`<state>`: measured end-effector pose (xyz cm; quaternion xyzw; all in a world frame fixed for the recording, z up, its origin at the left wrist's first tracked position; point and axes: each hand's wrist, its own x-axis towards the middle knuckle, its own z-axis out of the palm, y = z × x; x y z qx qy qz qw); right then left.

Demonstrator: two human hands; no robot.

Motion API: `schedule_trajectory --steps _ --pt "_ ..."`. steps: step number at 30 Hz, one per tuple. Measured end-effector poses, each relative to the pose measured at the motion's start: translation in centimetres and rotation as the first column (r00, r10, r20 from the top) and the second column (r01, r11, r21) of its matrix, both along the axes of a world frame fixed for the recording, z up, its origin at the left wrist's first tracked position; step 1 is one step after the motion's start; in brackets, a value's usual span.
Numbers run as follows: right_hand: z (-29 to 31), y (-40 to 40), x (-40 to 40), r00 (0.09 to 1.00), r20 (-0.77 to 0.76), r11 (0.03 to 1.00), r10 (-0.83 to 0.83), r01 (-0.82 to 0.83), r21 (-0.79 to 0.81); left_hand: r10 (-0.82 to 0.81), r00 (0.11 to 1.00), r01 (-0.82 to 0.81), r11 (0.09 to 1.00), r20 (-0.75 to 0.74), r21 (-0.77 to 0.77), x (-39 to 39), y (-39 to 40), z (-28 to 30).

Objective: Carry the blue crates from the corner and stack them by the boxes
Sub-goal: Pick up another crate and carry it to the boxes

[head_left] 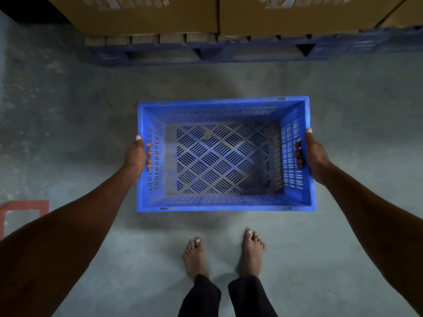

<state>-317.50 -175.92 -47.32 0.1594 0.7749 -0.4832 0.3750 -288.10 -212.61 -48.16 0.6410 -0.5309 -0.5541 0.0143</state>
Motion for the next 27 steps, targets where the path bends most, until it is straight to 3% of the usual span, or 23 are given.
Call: schedule_trajectory --steps 9,14,16,18,20,22,24,26,27 --pt "-0.2 -0.1 -0.2 1.0 -0.024 1.0 0.005 -0.006 -0.019 -0.019 1.0 0.02 0.999 -0.006 0.031 -0.1 0.0 -0.1" --pt "-0.4 -0.2 -0.4 1.0 -0.028 1.0 0.01 -0.01 -0.004 -0.054 0.999 0.054 0.998 -0.001 -0.034 0.2 0.0 -0.6" --pt "-0.4 -0.1 -0.4 0.999 -0.04 1.0 0.016 -0.015 0.022 -0.111 0.993 0.113 0.985 0.026 -0.13 0.3 0.0 -0.2" --pt "-0.3 0.2 -0.3 0.994 -0.09 0.995 0.065 -0.058 0.077 -0.182 0.965 0.231 0.932 0.191 -0.281 0.5 -0.1 0.1" --pt "0.0 0.8 -0.2 0.958 -0.187 0.954 0.22 -0.171 0.245 -0.214 0.929 0.323 0.868 0.303 -0.378 0.9 -0.3 0.7" --pt "1.2 1.0 0.1 0.905 -0.247 0.886 0.348 -0.231 0.401 -0.255 0.914 0.373 0.833 0.315 -0.408 1.0 0.2 2.0" --pt "3.4 0.6 0.9 0.852 -0.294 0.847 0.434 -0.274 0.455 -0.331 0.882 0.455 0.779 0.334 -0.43 1.0 1.3 4.1" --pt "6.8 -0.1 2.5 0.722 -0.33 0.734 0.608 -0.351 0.582 -0.433 0.828 0.561 0.645 0.357 -0.519 1.1 2.9 7.7" --pt "8.8 -0.3 3.5 0.61 -0.372 0.665 0.7 -0.364 0.653 -0.489 0.781 0.621 0.539 0.389 -0.569 1.5 3.6 9.5"
